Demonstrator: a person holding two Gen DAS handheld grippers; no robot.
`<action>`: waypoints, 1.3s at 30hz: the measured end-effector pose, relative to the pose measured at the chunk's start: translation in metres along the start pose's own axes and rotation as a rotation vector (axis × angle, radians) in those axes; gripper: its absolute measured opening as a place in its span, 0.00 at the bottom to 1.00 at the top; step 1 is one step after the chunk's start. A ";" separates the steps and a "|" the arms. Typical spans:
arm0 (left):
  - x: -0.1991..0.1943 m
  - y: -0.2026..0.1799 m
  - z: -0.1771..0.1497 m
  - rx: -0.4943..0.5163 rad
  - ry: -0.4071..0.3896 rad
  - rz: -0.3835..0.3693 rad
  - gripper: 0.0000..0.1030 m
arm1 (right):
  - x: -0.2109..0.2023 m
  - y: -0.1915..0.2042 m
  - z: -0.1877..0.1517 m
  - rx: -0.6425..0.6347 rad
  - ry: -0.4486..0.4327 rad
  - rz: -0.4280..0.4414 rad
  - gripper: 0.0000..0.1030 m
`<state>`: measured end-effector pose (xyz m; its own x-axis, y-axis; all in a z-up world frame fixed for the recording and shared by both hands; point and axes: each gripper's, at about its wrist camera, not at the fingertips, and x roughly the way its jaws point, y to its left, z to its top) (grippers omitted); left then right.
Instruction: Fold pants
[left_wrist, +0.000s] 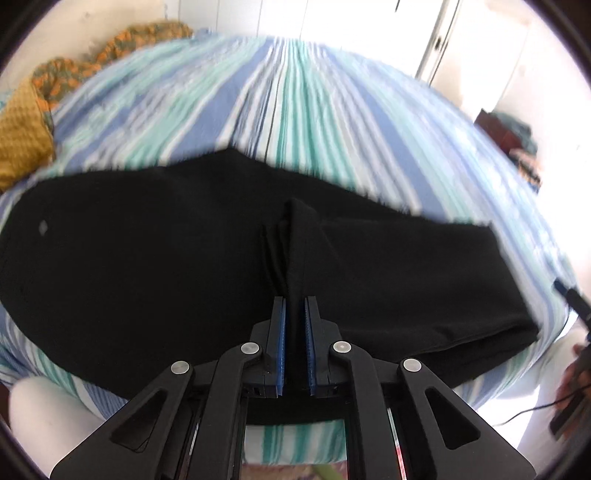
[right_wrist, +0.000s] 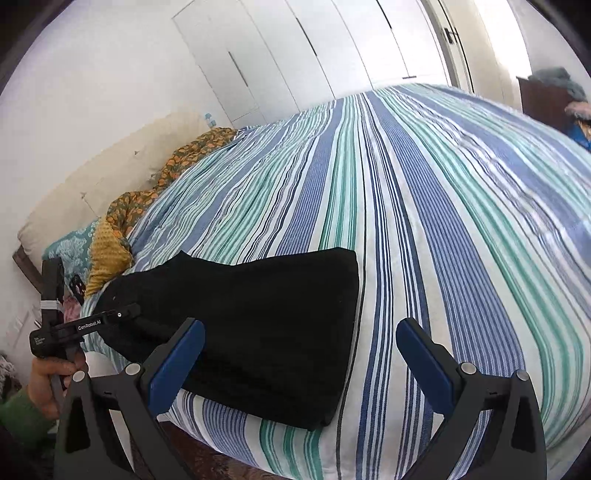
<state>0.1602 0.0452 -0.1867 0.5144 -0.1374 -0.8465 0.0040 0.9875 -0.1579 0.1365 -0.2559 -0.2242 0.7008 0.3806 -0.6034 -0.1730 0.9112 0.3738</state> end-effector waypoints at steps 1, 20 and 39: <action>0.004 0.002 -0.005 0.002 0.001 0.010 0.15 | 0.003 0.005 -0.001 -0.031 0.011 -0.015 0.99; -0.041 0.043 -0.002 -0.302 -0.035 0.137 0.77 | 0.032 0.066 -0.037 -0.430 0.152 -0.119 0.99; -0.094 0.330 0.031 -0.689 -0.089 0.188 0.87 | 0.030 0.021 -0.020 -0.168 0.152 -0.168 0.99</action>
<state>0.1400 0.3866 -0.1435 0.5216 0.0661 -0.8506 -0.6184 0.7162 -0.3235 0.1396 -0.2224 -0.2487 0.6195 0.2297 -0.7507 -0.1845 0.9720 0.1453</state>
